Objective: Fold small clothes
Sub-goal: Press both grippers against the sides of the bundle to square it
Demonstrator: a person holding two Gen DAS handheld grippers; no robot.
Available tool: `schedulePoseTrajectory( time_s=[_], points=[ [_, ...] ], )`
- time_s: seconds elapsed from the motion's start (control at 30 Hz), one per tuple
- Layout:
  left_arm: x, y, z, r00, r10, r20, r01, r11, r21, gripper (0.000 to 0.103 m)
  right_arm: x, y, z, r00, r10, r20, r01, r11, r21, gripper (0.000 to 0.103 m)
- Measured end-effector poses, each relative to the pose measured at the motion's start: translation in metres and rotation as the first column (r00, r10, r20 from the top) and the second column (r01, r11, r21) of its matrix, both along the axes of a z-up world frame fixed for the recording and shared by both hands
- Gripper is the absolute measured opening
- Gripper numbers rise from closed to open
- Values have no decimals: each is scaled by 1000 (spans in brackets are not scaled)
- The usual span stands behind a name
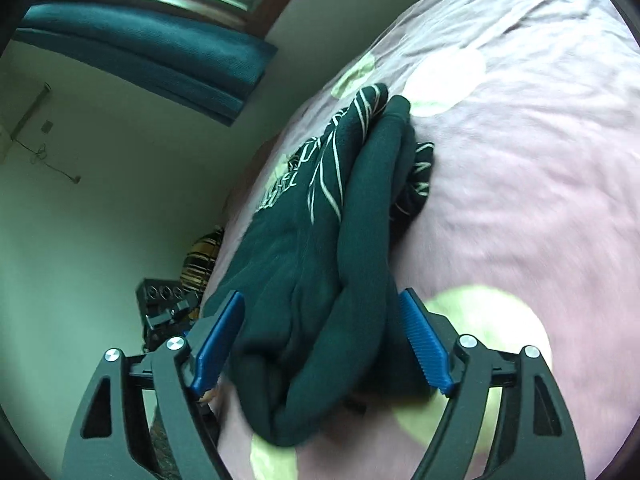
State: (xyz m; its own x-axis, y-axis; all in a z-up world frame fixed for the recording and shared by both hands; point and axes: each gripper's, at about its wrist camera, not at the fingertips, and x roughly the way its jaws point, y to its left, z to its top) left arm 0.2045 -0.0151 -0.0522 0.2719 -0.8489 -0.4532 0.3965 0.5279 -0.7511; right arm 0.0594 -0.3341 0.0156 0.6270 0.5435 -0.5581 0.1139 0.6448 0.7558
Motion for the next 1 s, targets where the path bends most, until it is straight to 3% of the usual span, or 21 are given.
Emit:
schedulePoseTrajectory(
  time_s=[0.2,0.27,0.37,0.4,0.47,0.53,0.63,0.73,0.83,0.93,1.0],
  points=[
    [-4,-16,-13,1000,-4,-12,4,1000,22,96,5,5,-14,1000,-8,-27,7,1000,-25,88],
    [0,-21,-27,998,-15,-61,14,1000,-7,96,5,7,-24,998,-9,-56,5,997,-72,89],
    [-1,-23,-33,998,-13,-65,12,1000,-11,89,8,20,-34,994,44,-96,-57,989,-134,77],
    [-2,-24,-30,999,-14,-50,14,1000,4,85,8,21,-32,993,47,-110,-60,991,-124,63],
    [-6,-25,-23,999,-12,-30,13,999,34,80,5,17,-31,991,44,-129,-52,997,-53,56],
    [-11,-30,-10,1000,-9,-7,10,997,73,76,0,17,-24,991,49,-123,-56,997,-55,50],
    [-23,-32,6,1000,-10,-12,11,996,85,75,-12,12,-9,994,51,-92,-51,999,6,48],
    [-43,-34,11,999,-43,-5,44,991,127,75,-29,12,1,994,73,-79,-72,997,9,48],
    [-57,-41,-5,999,-50,18,46,979,198,76,-35,10,-18,990,71,-121,-70,998,6,48],
    [-54,-35,-16,1000,-22,9,21,987,161,76,-32,4,-40,992,51,-112,-43,996,80,48],
    [-54,-35,-16,1000,-23,16,20,987,161,76,-31,8,-38,994,58,-92,-53,997,56,48]
  ],
)
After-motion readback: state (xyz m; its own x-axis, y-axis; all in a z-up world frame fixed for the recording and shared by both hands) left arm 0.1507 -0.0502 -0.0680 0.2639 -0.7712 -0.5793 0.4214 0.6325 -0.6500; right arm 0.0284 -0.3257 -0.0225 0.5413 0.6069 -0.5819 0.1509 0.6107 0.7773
